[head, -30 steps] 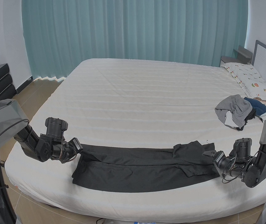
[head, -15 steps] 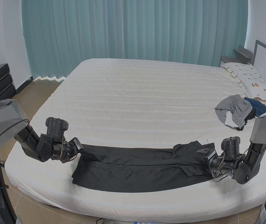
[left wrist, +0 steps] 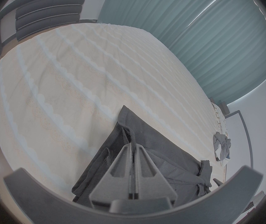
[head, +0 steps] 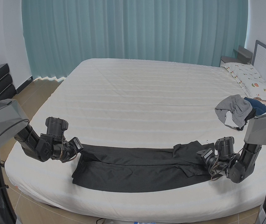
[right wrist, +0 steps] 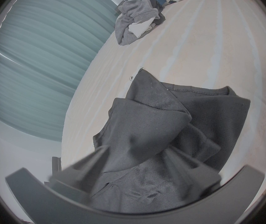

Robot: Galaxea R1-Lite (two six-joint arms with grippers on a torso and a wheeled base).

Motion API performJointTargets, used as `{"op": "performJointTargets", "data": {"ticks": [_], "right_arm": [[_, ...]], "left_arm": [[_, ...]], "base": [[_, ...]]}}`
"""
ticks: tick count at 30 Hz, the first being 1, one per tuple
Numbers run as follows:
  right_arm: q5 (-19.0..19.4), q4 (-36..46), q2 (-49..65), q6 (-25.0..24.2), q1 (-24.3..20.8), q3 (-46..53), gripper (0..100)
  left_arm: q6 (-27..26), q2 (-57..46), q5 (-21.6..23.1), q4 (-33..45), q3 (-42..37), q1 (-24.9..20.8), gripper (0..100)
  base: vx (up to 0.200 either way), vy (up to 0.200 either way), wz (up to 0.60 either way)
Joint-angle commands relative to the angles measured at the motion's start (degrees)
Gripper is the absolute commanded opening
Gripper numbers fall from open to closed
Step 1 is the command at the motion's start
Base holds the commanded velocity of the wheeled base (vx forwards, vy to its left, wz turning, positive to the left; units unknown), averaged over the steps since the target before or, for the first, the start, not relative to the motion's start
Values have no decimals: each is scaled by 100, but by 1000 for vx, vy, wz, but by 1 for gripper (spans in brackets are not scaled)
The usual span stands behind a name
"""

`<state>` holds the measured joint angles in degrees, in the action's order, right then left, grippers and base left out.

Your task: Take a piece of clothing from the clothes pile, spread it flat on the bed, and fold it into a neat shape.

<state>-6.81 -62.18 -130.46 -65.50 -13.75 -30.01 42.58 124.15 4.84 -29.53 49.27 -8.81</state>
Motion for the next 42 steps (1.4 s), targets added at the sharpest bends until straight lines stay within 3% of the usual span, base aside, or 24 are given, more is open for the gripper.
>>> {"op": "performJointTargets", "data": {"ticks": [1, 10, 17, 20, 27, 29, 33, 42], "right_arm": [[-13, 92, 144, 2, 4, 13, 0], [57, 963, 733, 37, 118, -330, 0], [93, 1472, 698, 37, 417, -1534, 0], [101, 1455, 619, 37, 540, -2035, 0], [119, 1024, 504, 29, 575, -1745, 0], [180, 892, 434, 134, 567, -1525, 0], [356, 813, 425, 538, 584, -1103, 0], [365, 822, 346, 1162, 558, -637, 0]], "left_arm": [[-4, 4, -9, -1, 3, 2, 0], [-13, -14, -71, -1, 135, 2, 0], [286, 13, -352, -159, 662, 64, 0], [743, 92, -502, -1117, 645, 73, 0], [725, 241, -431, -2013, 232, 196, 0], [576, 233, -396, -1961, 109, 213, 0], [-338, 259, -361, -1794, -269, 249, 0], [-1120, 277, -361, -1653, -717, 196, 0]], "base": [[0, 0, 0], [0, 0, 0], [0, 0, 0], [0, 0, 0], [0, 0, 0], [0, 0, 0], [0, 0, 0], [0, 0, 0]]}}
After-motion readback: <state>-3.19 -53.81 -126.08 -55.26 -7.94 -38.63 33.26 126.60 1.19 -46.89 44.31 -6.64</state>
